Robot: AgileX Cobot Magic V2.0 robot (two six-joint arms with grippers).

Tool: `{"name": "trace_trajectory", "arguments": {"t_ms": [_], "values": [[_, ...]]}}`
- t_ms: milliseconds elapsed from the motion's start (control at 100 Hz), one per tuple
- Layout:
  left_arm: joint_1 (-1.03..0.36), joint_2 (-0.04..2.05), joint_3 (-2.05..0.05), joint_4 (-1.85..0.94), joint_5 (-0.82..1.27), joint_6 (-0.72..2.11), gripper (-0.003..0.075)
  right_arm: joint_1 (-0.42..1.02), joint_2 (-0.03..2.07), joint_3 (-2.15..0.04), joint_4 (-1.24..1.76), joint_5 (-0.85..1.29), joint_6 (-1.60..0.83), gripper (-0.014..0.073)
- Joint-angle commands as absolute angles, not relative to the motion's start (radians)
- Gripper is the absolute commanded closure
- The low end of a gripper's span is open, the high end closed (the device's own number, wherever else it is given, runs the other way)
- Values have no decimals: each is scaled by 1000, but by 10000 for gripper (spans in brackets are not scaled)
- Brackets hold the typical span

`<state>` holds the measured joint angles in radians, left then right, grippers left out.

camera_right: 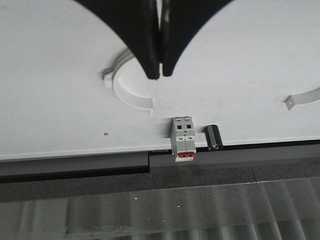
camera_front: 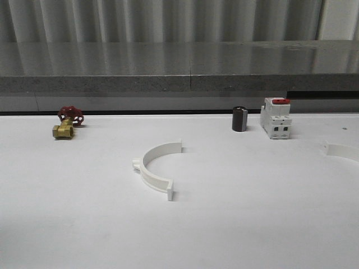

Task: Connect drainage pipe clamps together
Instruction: 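Set the clamp half down, open the left gripper and lift away, then lower the right gripper onto the other white clamp half and grasp it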

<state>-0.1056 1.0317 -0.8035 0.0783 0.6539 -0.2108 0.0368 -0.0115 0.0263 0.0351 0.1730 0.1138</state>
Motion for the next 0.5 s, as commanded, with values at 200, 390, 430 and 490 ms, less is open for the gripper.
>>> {"name": "trace_trajectory", "arguments": {"t_ms": [200,390,430,490], "values": [[-97,755,-638,54,554,-204,202,39,-29,1,22,84,107,711],[-97,654,-576,54,521,-204,666,39,42,-107,22,159,108,711],[-97,647,-572,56,514,-204,738,39,74,-137,23,188,108,711],[-97,642,-572,58,512,-204,739,39,150,-206,23,232,117,711]]}}
